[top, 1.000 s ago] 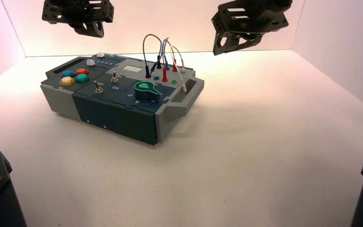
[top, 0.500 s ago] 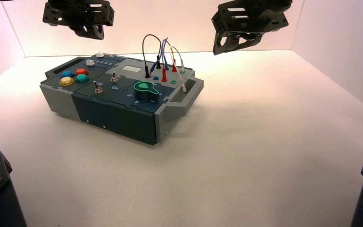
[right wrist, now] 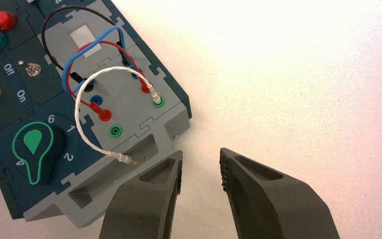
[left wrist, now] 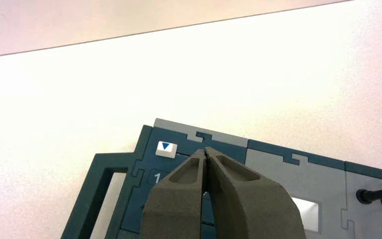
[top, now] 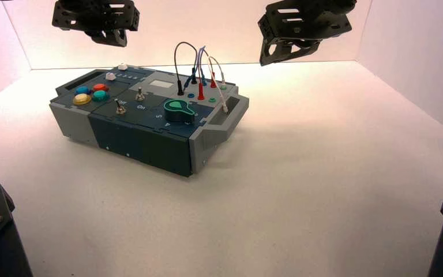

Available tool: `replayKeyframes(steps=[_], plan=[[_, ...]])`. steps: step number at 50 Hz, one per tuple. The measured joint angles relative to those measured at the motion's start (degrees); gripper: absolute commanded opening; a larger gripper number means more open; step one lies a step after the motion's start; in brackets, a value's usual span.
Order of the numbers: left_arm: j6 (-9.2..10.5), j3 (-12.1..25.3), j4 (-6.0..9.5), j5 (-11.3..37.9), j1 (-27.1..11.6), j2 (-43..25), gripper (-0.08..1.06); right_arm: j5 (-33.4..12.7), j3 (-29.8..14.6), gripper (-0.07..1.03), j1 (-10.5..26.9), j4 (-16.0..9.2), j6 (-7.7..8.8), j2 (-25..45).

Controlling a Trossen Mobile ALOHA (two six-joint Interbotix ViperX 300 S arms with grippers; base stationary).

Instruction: Move the top slider to position 1.

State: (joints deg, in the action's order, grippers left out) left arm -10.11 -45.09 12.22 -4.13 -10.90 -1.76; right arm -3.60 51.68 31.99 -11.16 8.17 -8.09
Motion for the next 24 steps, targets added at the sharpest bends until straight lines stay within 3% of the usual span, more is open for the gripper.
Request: replayKeyframes(steps=[24], plan=[[0.0,-0.2,0.0,-0.5,-0.1,0.0,-0.03,0.0,0.0,0.41,0.0,0.0,0.0,0.1]])
